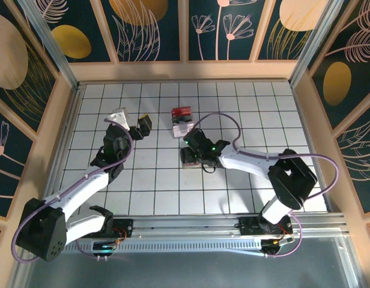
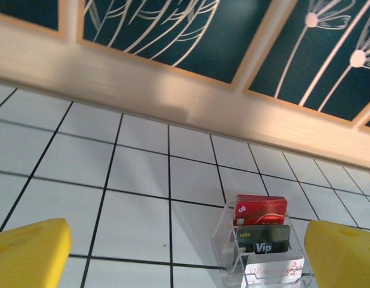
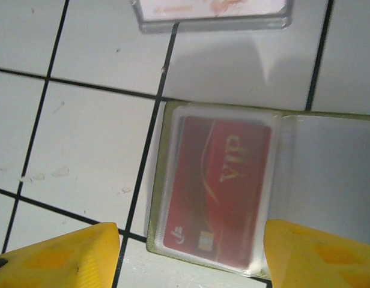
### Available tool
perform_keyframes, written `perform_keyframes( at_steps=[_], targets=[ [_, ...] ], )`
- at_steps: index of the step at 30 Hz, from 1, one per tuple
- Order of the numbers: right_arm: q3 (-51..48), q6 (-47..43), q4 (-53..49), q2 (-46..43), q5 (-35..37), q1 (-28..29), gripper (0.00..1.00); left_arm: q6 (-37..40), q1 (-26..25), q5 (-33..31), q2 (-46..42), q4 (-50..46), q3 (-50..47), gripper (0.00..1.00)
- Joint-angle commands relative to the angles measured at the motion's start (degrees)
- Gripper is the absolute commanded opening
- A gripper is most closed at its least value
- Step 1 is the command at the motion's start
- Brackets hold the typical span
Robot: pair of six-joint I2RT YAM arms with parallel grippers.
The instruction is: Take the credit cards out of the card holder
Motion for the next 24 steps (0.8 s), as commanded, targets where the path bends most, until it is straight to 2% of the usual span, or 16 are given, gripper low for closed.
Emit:
perform_keyframes(
  at_steps=[1,12,24],
  targets=[
    [2.89,-0.69,-2.69,2.48,2.07,1.19,0.64,-5.95,0.10,-3.52,-0.03,5.80,-0.41,0.99],
    [7.37,-0.78,-7.55,10.03,6.05,1.94,0.62,-7.30,0.06,-7.41,2.66,5.10,-0.32,0.99],
    [8.08,-0.87,-9.15,14.21,8.10,1.92,0.62,-7.36,0.10,-7.27,5.33,4.23,0.97,0.99]
  ],
)
